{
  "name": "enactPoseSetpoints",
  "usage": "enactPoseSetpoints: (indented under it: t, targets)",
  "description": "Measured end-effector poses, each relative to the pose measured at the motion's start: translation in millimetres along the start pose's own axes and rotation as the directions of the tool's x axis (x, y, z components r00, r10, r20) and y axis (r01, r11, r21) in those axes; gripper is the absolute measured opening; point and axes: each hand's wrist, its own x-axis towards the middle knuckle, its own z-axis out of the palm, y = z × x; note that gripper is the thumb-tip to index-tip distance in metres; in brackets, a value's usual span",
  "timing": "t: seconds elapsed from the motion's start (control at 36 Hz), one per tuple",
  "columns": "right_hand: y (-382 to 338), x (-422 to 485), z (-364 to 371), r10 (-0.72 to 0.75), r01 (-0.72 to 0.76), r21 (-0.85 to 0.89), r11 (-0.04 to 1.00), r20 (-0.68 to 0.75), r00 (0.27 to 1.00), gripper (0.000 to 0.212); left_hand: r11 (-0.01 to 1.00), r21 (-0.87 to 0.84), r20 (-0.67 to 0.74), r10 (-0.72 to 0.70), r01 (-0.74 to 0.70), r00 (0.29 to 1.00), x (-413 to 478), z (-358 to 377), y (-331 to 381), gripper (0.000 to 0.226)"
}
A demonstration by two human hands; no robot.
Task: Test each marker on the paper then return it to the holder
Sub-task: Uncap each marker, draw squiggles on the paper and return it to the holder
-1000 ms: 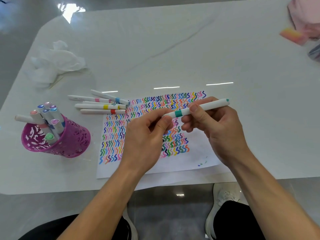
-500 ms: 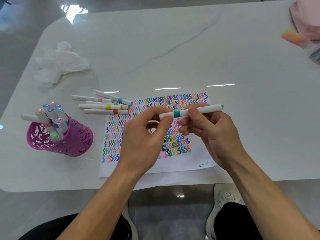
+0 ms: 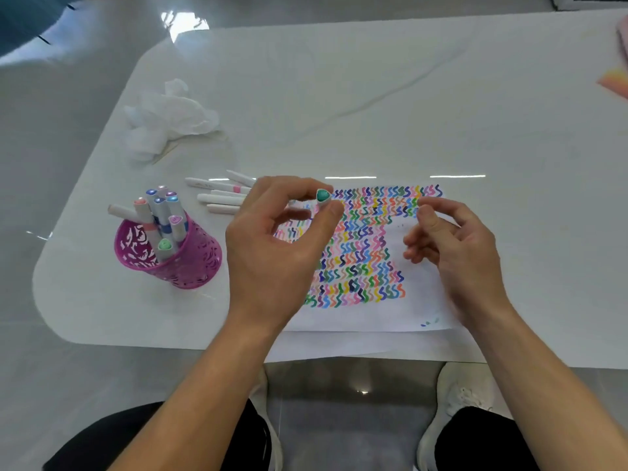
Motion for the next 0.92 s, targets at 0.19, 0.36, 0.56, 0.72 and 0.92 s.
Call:
enactPoseSetpoints:
  t: [0.19, 0.36, 0.56, 0.72, 0.92]
  targets:
    - [1.7, -4.4, 4.7, -0.083, 0.090, -0.126, 0.988, 0.059, 0.995, 0.012, 0.987, 0.149, -0.121, 0.075, -0.056, 0.990, 0.7, -23.3, -0.4, 0.024]
    - [1.2, -1.3, 6.0, -0.115, 0.121, -0.166, 0.979, 0.048, 0.992, 0.016, 0.873, 0.427, -0.141, 0.323, -0.236, 0.936, 2.9, -37.6, 3.0, 0.027]
    - [0.3, -2.7, 9.3, -0.132, 0.141, -0.182, 0.973, 0.064, 0.989, 0.013, 0.789, 0.524, -0.070, 0.416, -0.321, 0.907, -0.3, -38.7, 1.5, 0.028]
    - [-0.4, -2.8, 12.5, -0.144, 0.158, -0.192, 0.969, 0.083, 0.986, 0.013, 0.793, 0.557, -0.129, 0.376, -0.247, 0.918, 1.8, -46.8, -2.6, 0.026]
    - [-0.2, -2.8, 17.0, -0.146, 0.160, -0.178, 0.971, 0.090, 0.985, 0.015, 0.779, 0.605, -0.166, 0.329, -0.167, 0.930, 0.7, -58.6, -5.4, 0.023]
